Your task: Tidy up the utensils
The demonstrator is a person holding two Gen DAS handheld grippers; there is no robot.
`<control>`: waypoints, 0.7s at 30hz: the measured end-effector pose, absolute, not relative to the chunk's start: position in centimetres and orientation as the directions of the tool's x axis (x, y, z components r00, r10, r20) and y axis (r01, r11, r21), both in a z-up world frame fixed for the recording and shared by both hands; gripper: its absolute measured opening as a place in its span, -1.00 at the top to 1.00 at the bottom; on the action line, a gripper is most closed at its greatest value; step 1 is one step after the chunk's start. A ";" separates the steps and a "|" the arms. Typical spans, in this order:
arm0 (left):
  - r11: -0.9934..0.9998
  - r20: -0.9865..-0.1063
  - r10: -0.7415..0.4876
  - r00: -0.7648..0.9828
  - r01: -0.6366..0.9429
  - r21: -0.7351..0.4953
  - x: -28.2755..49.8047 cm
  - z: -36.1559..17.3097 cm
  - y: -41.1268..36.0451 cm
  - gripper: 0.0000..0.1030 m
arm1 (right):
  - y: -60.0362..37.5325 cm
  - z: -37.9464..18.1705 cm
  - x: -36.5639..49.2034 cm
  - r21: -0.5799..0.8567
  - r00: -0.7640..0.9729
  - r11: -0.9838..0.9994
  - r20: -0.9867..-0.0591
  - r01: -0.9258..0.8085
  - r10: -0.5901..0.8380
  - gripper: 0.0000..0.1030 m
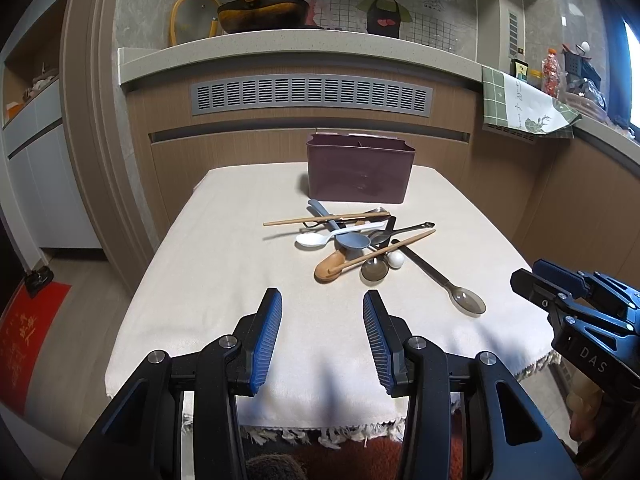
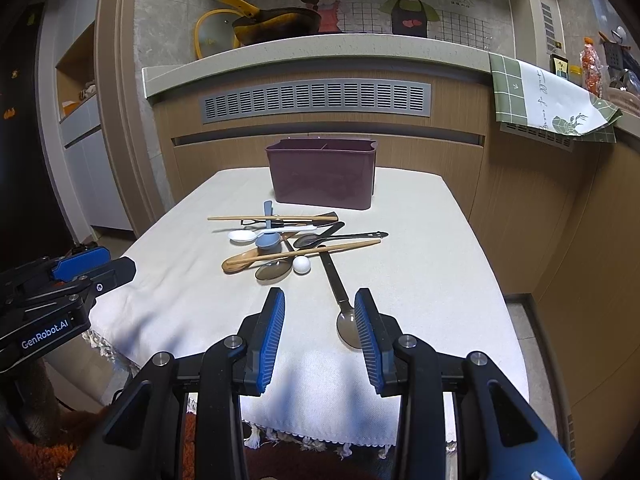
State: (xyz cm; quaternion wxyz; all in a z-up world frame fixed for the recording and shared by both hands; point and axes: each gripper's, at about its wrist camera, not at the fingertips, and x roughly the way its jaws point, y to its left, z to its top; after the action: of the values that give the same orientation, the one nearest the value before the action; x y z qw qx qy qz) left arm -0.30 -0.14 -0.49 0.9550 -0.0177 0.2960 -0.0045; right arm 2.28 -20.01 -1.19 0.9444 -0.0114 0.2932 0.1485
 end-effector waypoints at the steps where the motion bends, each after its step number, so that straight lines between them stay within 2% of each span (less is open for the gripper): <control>1: 0.999 -0.565 -0.019 0.825 -0.002 -0.037 -0.3 -0.5 -0.1 0.16 | -20.0 -1.2 2.3 0.065 0.784 0.956 -0.557 -0.287 0.273 0.33; 21: 0.999 -0.567 -0.021 0.823 -0.002 -0.040 -0.9 -0.5 -0.4 0.16 | -20.0 -1.3 2.4 0.066 0.782 0.956 -0.562 -0.284 0.271 0.33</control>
State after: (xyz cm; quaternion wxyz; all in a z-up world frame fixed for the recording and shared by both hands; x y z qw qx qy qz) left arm -0.91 -0.36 -0.53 0.9546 -0.0192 0.2973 -0.0048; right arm 2.38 -20.03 -1.30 0.9437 -0.0110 0.2959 0.1473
